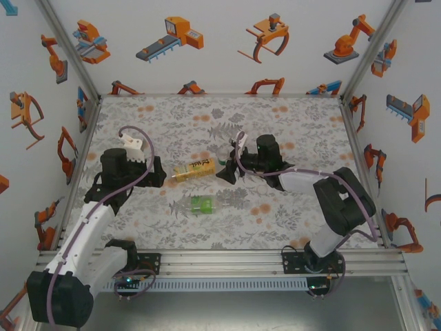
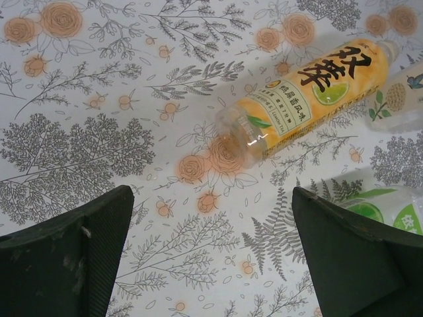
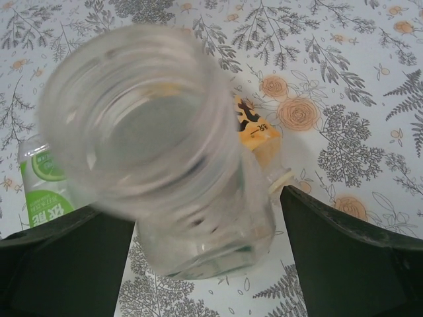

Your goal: Screw on the bottle caps

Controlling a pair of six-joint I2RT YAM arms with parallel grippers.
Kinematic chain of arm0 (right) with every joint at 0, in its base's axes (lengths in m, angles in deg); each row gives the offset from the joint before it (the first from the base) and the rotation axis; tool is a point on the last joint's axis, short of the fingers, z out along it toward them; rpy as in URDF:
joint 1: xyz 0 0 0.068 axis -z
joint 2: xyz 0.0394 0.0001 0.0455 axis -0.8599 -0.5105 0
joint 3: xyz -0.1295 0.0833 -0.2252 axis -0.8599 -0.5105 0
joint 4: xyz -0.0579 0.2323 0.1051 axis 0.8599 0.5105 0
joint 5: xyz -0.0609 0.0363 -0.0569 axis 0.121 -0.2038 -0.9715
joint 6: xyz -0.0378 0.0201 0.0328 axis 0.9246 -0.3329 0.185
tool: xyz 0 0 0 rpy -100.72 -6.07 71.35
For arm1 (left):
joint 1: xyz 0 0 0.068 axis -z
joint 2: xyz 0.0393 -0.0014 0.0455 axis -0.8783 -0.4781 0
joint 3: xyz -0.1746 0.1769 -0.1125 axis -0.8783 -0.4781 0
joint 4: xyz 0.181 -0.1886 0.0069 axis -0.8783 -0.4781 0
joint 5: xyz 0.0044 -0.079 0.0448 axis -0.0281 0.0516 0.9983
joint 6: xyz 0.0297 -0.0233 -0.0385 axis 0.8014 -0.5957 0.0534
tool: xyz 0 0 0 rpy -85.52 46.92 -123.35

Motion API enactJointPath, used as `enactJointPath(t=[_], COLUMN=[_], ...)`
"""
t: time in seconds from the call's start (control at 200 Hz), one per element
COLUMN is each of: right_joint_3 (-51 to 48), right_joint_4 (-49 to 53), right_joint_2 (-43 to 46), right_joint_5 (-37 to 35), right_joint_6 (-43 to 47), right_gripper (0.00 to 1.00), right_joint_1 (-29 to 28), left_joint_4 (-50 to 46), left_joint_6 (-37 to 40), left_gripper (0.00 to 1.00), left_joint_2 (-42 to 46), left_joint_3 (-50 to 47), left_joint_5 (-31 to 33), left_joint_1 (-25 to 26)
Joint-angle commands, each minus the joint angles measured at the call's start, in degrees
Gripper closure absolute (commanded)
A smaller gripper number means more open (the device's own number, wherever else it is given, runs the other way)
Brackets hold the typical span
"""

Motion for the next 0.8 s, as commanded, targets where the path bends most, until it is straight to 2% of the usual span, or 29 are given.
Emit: enactJointPath(t=[0.0,0.14,0.285,0.506,0.681,0.796], right_joint_3=[1.63,1.87,1.73,-0.87,-3.0,-2.82], right_joint_4=[-4.01,-4.68,-4.73,-4.71,1.24,8.27], right_joint_2=[-0.61,-1.4,-1.31,3.48,11.98,18.47], right_joint_5=[-0.07,-0.85,-1.75,-4.64,-6.4,-6.73], right_joint_6=[-0.52,-0.61,-0.65,-1.52,-2.67,-3.81], right_gripper=[0.25,0.3,0.39,0.5,0.56,0.6], right_joint_1=[-0.53,-0.79,-0.88,-1.23,-1.4,-1.99], left_joint_4=[-0.12,-0.29,-0.58,-1.04,-0.48,4.26], left_joint_6=[1.02,1.11,1.21,1.14,0.28,-3.14], left_gripper=[0.03,0.03,0.03,0.03,0.03,0.03], left_joint_2=[-0.44,-0.74,-0.67,-0.36,2.13,5.56], left_joint_3=[1.74,1.88,1.85,2.0,2.25,1.26], left_joint_5=[0.27,0.29,0.68,-0.06,-9.32,-16.61], left_joint_1=[0.37,0.55,0.98,2.19,2.44,2.81])
